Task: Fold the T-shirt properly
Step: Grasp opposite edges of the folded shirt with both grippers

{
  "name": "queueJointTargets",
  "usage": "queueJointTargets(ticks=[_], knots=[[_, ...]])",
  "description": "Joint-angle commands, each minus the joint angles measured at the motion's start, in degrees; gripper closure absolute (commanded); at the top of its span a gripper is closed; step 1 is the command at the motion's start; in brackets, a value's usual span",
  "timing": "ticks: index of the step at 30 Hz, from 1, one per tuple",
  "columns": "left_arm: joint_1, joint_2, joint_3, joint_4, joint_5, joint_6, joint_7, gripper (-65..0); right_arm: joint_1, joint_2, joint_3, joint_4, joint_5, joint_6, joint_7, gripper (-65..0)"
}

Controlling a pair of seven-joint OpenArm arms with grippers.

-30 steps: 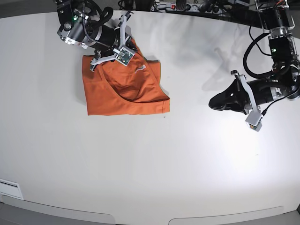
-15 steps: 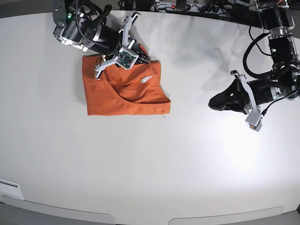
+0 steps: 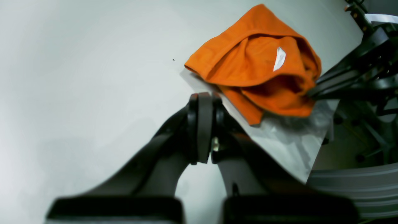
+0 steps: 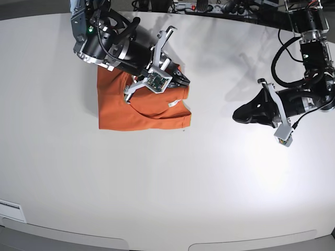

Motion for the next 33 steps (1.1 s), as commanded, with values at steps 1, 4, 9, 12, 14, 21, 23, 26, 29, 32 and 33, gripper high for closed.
queueJointTargets(ticks=[1,4,9,12,14,21,23,26,29,32,33], knots=[[-1.0,-1.0,-0.5,0.9,-1.5,-0.4,-0.9,0.0,0.7,-0.3,-1.4,0.2,1.0,0.1,1.7,0.0],[-1.0,-0.9,-0.5,0.9,-1.5,-0.4,-0.9,0.0,0.7,-0.3,-4.5,-0.9,0.8,0.1,1.7,-2.9],[-1.0,-1.0,-0.5,0.9,-1.5,-0.4,-0.9,0.0,2.4,-0.3,-7.5,-0.1,3.5,0.1,1.5,-42.7],[-1.0,-1.0,-0.5,0.9,-1.6,-0.4,-0.9,0.0,3.8,-0.3,-7.6,3.0,5.7,0.1,1.1,-43.3],[-1.0,-1.0,-0.5,0.9,-1.8,-0.4,-0.8,0.0,4.7,-0.3,-6.9,5.2,3.6,0.1,1.3,-43.1],[-1.0,-1.0,0.5,2.3,-9.5,-0.5,2.5,0.0,7.8,1.8,1.4,5.6,-9.5,-4.5,3.4,0.0],[-0.9,-1.0,2.4,4.9,-9.5,-0.5,2.5,0.0,7.9,4.0,4.6,4.6,-9.5,-4.5,5.0,0.0],[-0.9,-1.0,6.9,9.7,-9.5,-0.5,2.5,0.0,7.9,7.2,8.0,2.6,-9.1,-3.6,6.5,0.0],[0.1,-1.0,12.5,14.0,-8.7,-0.5,2.5,0.0,8.3,10.3,9.3,-0.8,-7.3,-1.9,6.7,0.0],[1.7,-1.0,18.5,16.7,-1.2,-0.5,2.5,0.0,9.3,13.3,9.3,-5.5,-5.7,0.1,6.7,0.0],[1.9,-1.0,20.6,17.0,1.8,-0.5,2.5,0.0,10.1,14.2,9.3,-7.4,-5.5,0.1,6.7,0.0]])
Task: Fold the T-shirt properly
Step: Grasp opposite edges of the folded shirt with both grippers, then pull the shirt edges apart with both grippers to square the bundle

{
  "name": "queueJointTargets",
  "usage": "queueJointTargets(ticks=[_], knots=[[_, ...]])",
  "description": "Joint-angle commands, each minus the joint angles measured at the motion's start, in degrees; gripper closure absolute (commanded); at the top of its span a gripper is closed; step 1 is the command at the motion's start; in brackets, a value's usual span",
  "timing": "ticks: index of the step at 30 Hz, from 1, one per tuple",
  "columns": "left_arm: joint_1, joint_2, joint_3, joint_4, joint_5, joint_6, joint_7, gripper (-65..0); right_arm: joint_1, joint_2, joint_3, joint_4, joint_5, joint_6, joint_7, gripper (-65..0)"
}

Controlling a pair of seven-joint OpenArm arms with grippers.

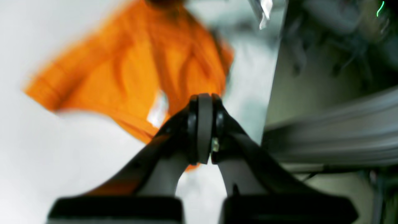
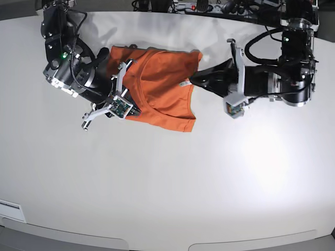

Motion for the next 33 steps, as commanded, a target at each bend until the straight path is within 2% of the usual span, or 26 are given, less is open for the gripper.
queueJointTargets(ticks=[1,5,9,13,18,22,26,33], knots=[[-0.7,-0.5,1.5,1.0,1.1,-0.5,-0.6,0.0,1.9,1.3,0.3,-0.7,1.1,-0.3,1.3,0.0],[0.8,-1.1,8.3,0.8,11.2,-0.5,-4.7,0.0,5.4,3.9,0.3,-5.2,3.0,-0.3,1.4,0.0],[2.6,-2.3,13.6,0.8,18.7,-0.5,-7.7,0.0,7.5,5.3,0.3,-5.7,3.0,-0.3,1.3,0.0],[2.8,-3.1,15.3,-0.2,24.4,-0.5,-11.5,0.0,7.8,5.9,0.3,-6.6,5.6,-0.3,0.9,0.0],[2.7,-6.1,15.3,-4.4,30.0,-0.5,-16.4,0.0,7.0,5.9,0.3,-8.7,9.5,-0.3,-1.7,0.0],[-0.2,-7.0,15.3,-9.2,31.6,-0.5,-18.1,0.0,5.9,5.9,0.3,-8.7,11.3,-0.3,-1.8,0.0],[-4.9,-7.0,15.3,-15.0,31.5,-0.5,-19.5,0.0,4.4,5.9,0.3,-8.7,13.2,-0.3,-4.9,0.0],[-12.3,-6.3,15.3,-20.9,31.6,-0.5,-22.6,0.0,-2.3,5.9,2.1,-5.4,13.5,-0.3,-5.8,0.0]])
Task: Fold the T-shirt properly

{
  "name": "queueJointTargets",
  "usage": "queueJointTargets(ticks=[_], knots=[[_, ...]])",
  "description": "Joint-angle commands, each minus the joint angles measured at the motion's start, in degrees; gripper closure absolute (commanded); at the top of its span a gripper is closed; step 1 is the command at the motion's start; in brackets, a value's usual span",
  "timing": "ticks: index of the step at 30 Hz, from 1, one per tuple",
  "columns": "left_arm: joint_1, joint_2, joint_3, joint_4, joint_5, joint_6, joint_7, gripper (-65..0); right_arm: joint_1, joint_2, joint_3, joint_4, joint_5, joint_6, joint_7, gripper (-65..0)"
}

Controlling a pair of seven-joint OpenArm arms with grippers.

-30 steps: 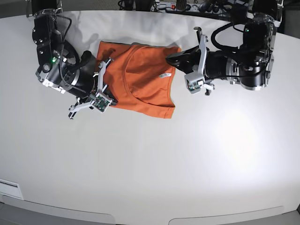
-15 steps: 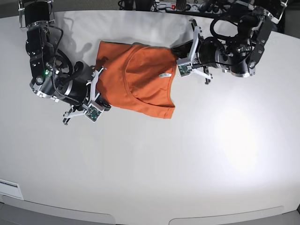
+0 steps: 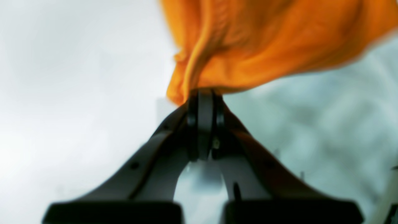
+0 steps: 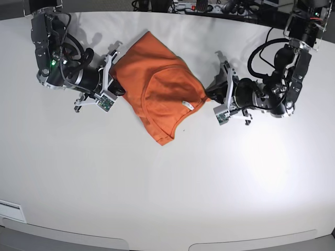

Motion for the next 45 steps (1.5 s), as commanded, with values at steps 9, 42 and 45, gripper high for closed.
queueJointTargets(ticks=[9,42,45], knots=[[-9.7,8.9,-0.3,-11.6,2.1,-0.1,-6.5,0.0,-13.8,0.2,10.0,11.6,1.0,-3.1,1.1,0.0],[-19.6,15.2,-21.4,-15.0,-45.1,6.8,21.0,0.0,-23.4,-9.7,50.1,21.9,45.2,0.1,-9.2,0.0],[-14.8,12.9,-22.9,-12.3,-45.1,7.0,21.0,0.0,-23.4,-9.7,55.5,21.9,55.8,0.1,-18.5,0.0]])
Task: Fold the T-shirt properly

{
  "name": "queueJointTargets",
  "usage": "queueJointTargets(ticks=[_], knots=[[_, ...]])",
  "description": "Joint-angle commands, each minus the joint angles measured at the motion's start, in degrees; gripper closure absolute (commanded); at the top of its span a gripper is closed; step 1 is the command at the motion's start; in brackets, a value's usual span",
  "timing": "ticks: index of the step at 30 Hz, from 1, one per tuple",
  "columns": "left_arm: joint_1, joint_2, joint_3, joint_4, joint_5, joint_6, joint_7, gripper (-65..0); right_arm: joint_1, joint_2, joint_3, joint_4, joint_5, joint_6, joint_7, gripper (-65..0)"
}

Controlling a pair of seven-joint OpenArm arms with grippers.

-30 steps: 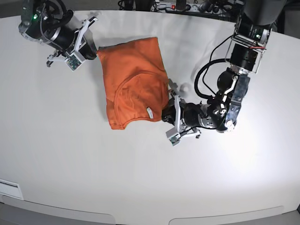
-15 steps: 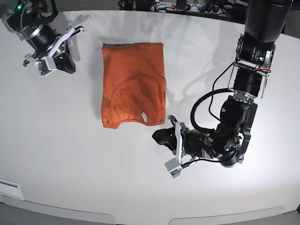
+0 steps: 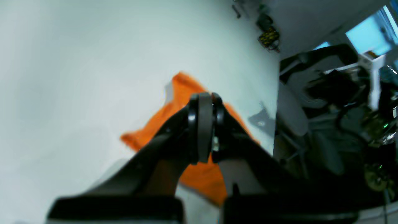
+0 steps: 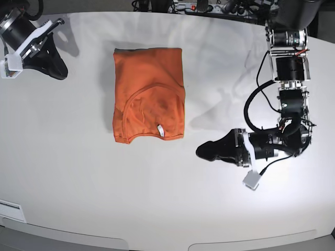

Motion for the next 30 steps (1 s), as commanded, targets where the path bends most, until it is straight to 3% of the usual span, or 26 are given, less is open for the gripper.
queueJointTargets(ticks=[1,4,9,17,23,30], knots=[[-0.1,-1.5,-0.5,3.0,-1.9,0.1,-0.8,0.0,-0.2,0.8,2.3,0.9,1.1,0.3,-1.0,0.0],[5.8,-5.3,-0.5,10.8,-1.9,0.0,-0.8,0.0,-0.8,0.8,7.8,1.1,1.1,0.3,-4.8,0.0],[17.8,-12.7,-1.8,26.9,-1.9,-0.1,-0.8,0.0,-6.0,0.8,14.7,1.1,1.1,0.3,-5.5,0.0],[42.4,-19.6,-17.3,45.9,-1.9,-0.3,-0.8,0.0,-16.5,0.8,22.1,1.1,1.1,0.3,-9.2,0.0],[63.9,-20.0,-28.5,54.0,-1.9,-0.2,-0.8,0.0,-26.0,0.7,23.0,0.9,1.1,0.3,-10.8,0.0],[88.8,-16.4,-31.8,54.0,-1.9,0.0,-0.8,0.0,-36.8,-0.8,22.9,-7.2,1.1,0.3,-10.8,0.0]])
